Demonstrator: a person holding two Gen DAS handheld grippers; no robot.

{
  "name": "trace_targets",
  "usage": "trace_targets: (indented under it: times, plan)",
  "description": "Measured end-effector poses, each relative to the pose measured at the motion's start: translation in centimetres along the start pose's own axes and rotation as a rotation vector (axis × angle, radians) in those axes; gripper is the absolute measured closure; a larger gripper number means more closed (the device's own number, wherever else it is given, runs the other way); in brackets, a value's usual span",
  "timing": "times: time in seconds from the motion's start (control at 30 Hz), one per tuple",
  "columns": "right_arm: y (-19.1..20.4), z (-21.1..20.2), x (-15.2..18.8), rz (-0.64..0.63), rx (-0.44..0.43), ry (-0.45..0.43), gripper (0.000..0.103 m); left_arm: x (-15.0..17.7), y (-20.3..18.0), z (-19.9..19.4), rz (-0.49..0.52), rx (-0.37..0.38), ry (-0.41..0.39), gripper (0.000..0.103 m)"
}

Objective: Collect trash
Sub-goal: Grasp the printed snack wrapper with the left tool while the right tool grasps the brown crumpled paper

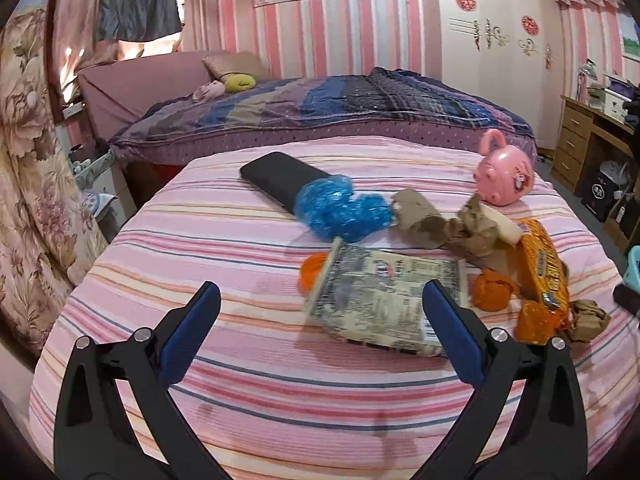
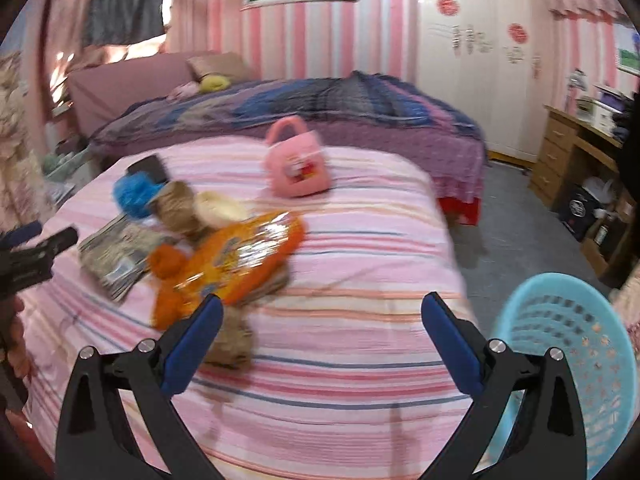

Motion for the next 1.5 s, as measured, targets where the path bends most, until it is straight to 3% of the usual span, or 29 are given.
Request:
trace_targets:
  times: [0.17, 0.33, 0.5, 0.63, 0.77, 1.03, 1.13, 1.27, 1.4, 1.5]
  plan:
    - [3.6, 0.7, 0.8, -0.07, -0.041, 0.029, 0.006, 0.3, 1.0, 0.2, -0.001, -0.01, 0.011, 0.005]
    - [4.7, 1.8, 1.6, -0.097, -0.065, 0.074, 0.007, 1.3, 2.0, 1.3, -0.014, -0.019, 0.055, 0.005]
    - [5.4, 2.3, 2.3, -0.106, -0.125, 0.115, 0.024, 1.8, 2.5, 2.4, -0.062, 0.013, 0.094, 0.005]
    - [6.4, 2.3, 2.9, -0.14, -0.171, 0.136, 0.051, 1.9, 2.4, 3.0, -0.063, 0.019, 0.113, 0.005]
    - [6.5, 2.2, 2.9, -0.149, -0.177, 0.127, 0.054, 2.2, 2.1, 4.0, -0.054, 0.017, 0.152, 0.005]
    - [4.0, 2.3, 2.6, -0.138, -0.138, 0.126, 0.055, 2.3, 1.0, 6.0, -0.089, 0.095, 0.209, 0.006]
    - [2.5, 2.5, 2.5, -0.112, -0.117, 0.128, 0.055, 2.7, 0.6, 6.6, -0.075, 0.087, 0.239, 0.023]
    - [0.6, 2.7, 2.4, -0.084, -0.084, 0.126, 0.055, 2.6, -0.6, 6.7, -0.067, 0.137, 0.242, 0.043]
    - [-0.4, 2.8, 2.3, -0.072, -0.066, 0.124, 0.055, 2.5, -1.8, 6.6, -0.036, 0.15, 0.24, 0.055]
    - [-1.0, 2.8, 2.2, -0.067, -0.06, 0.122, 0.055, 2.6, -2.3, 6.4, -0.018, 0.154, 0.24, 0.079]
Point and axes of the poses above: each gripper's, at about its wrist camera, not at the fingertips, and z roughly the way its jaws point, y to its left, x to its underside, the point moved 10 cm from there along z, roughly the way its jaws point, and after that the axes turned 10 degrees about x, right-handed, at the moved point
